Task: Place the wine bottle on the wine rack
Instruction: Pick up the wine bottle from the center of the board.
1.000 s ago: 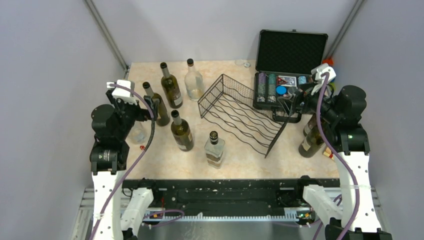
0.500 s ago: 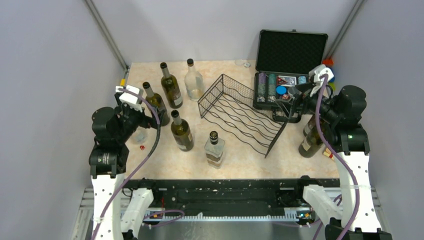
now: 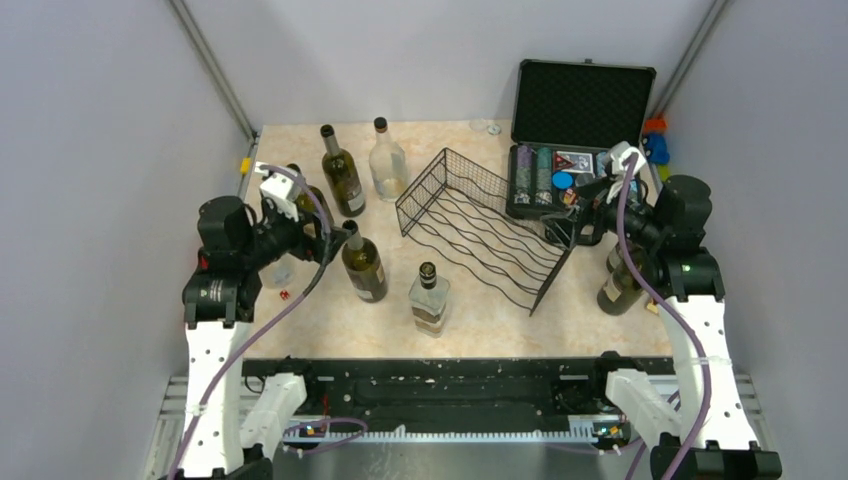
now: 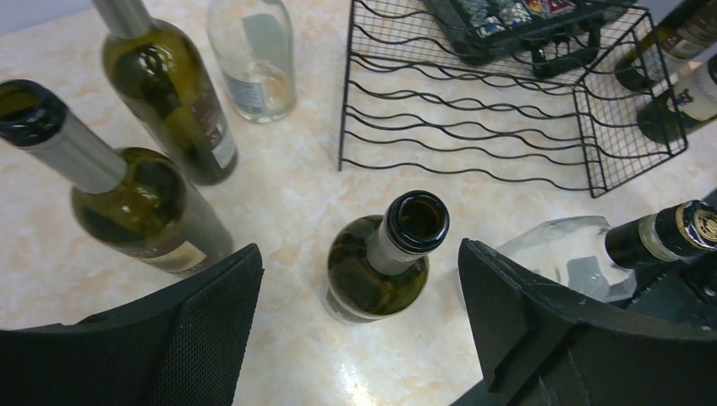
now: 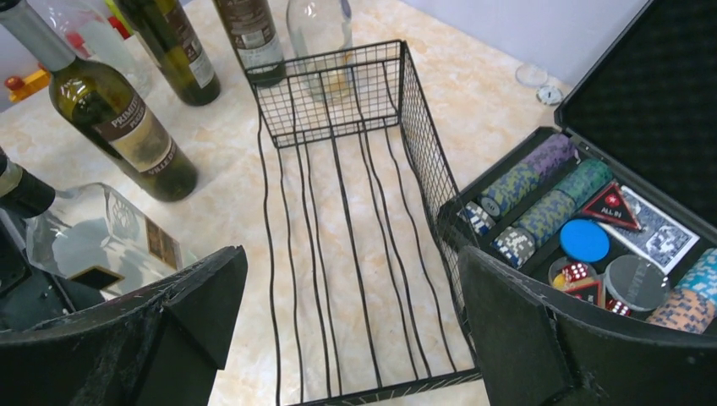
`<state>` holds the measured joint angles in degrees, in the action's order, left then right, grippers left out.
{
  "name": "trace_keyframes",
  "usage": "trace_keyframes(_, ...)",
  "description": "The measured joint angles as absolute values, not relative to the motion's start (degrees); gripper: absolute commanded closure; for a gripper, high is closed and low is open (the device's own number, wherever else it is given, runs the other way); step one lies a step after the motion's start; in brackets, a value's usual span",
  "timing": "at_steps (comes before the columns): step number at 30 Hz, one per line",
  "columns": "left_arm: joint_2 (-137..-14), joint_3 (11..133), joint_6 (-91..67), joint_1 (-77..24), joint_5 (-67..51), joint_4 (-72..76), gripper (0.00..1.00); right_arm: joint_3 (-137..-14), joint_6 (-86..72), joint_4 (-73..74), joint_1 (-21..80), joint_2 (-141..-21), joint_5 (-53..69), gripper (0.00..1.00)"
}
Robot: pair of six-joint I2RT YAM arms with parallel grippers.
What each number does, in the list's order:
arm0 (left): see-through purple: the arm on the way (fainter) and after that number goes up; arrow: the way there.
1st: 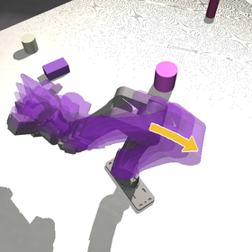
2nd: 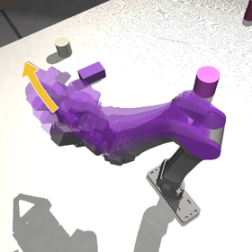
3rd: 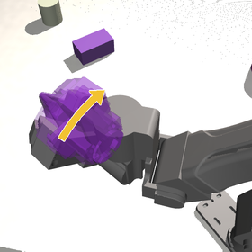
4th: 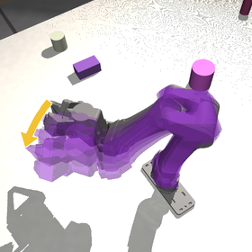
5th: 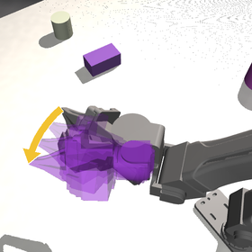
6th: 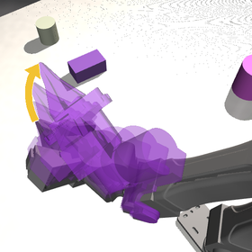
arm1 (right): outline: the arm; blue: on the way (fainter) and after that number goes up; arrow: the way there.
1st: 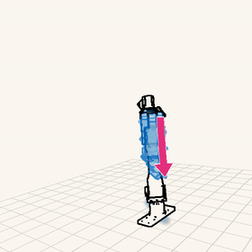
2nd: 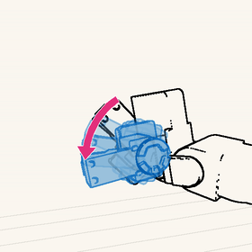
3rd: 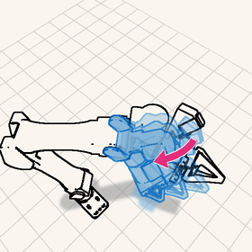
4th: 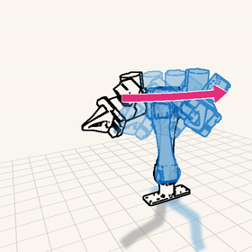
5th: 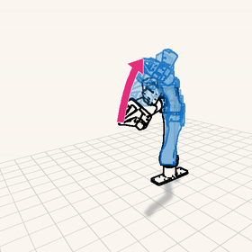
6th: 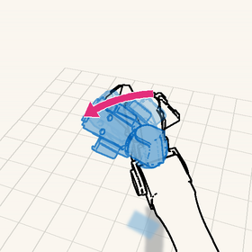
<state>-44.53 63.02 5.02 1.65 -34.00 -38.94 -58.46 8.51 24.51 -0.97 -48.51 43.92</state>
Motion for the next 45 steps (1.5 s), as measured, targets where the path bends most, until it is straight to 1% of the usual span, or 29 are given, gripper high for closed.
trace_keyframes(3, -46.04, 63.02, 4.64, 0.95, -35.68, -39.55, 0.12, -57.69, 8.6, 24.34, -0.97, -48.56, 44.42, 0.01)
trace_keyframes(7, -47.86, 62.94, 4.6, -0.6, -36.18, -39.24, 0.17, -57.32, 8.64, 23.44, -0.97, -48.58, 45.12, 0.01)
trace_keyframes(12, -48.97, 61.69, 4.75, -4.97, -35.97, -36.62, 0.21, -56.18, 8.91, 22.26, -0.95, -48.93, 45.6, 0.01)
trace_keyframes(18, -49.63, 59.24, 6.46, -12.23, -31.77, -34.3, 0.24, -55.75, 8.99, 22.28, -0.93, -49.3, 45.58, 0.01)
trace_keyframes(20, -49.63, 58.02, 7.25, -13.91, -29.85, -33.36, 0.28, -55.7, 8.99, 22.24, -0.93, -49.28, 45.58, 0.01)
trace_keyframes(23, -49.65, 56.77, 8.1, -15.11, -27.24, -32.93, 0.35, -55.09, 9.04, 21.82, -0.93, -49.25, 45.58, 0.01)
trace_keyframes(28, -49.65, 55.51, 8.54, -15.42, -24.82, -31.18, 0.56, -54.02, 9.06, 21.82, -0.93, -49.23, 45.58, 0.01)
trace_keyframes(31, -49.6, 54.94, 8.23, -15.42, -23.59, -30.22, 0.69, -53.95, 9.04, 21.87, -0.93, -49.23, 45.6, 0.01)
trace_keyframes(34, -49.3, 54.89, 7.94, -15.42, -21.78, -29.98, 0.89, -53.95, 9.04, 21.87, -0.93, -49.23, 45.58, 0.01)
trace_keyframes(36, -49.1, 54.89, 7.31, -15.44, -20.34, -30.06, 0.99, -53.95, 9.04, 21.85, -0.93, -49.23, 45.6, 0.01)
trace_keyframes(37, -49.08, 54.89, 7.07, -15.46, -19.59, -30.02, 1.0, -53.95, 9.04, 21.85, -0.93, -49.23, 45.58, 0.01)
trace_keyframes(45, -49.41, 55.33, 4.6, -15.46, -9.19, -29.87, 1.0, -53.95, 9.02, 21.85, -0.93, -49.23, 45.56, 0.01)
